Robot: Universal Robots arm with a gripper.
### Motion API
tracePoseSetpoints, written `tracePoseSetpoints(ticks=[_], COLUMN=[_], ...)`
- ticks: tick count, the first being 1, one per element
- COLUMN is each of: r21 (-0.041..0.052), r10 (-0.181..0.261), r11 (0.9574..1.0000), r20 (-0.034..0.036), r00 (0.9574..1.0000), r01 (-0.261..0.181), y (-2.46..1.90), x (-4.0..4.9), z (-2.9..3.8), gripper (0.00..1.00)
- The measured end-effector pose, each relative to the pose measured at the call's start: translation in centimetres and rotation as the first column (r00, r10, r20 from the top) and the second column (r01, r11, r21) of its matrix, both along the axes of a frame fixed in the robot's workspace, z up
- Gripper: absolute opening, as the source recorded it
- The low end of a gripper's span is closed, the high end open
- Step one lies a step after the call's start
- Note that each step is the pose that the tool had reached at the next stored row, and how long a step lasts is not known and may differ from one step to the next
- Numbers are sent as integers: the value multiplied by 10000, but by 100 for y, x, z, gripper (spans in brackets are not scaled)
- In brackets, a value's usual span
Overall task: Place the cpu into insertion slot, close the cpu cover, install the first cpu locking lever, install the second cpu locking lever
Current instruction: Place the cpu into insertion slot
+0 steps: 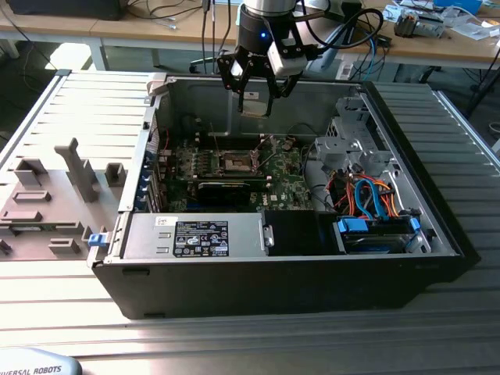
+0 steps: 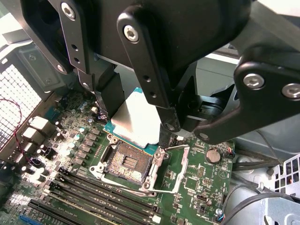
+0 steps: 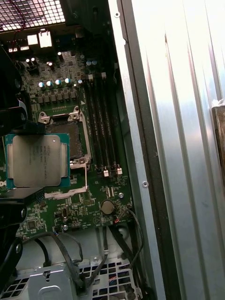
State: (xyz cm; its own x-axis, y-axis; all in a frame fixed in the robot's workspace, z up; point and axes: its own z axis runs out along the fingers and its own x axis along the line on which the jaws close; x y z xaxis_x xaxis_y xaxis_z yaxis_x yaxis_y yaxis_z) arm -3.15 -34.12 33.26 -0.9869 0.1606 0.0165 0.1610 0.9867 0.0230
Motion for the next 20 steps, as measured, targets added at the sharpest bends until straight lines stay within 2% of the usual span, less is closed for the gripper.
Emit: tracePoseSetpoints(ticks=[20], r21=[-1], r10=[-92], r11=[10000], r20=[0], r00=[10000], r01=[92], y=[0], x=[0], z=[0], gripper=[54])
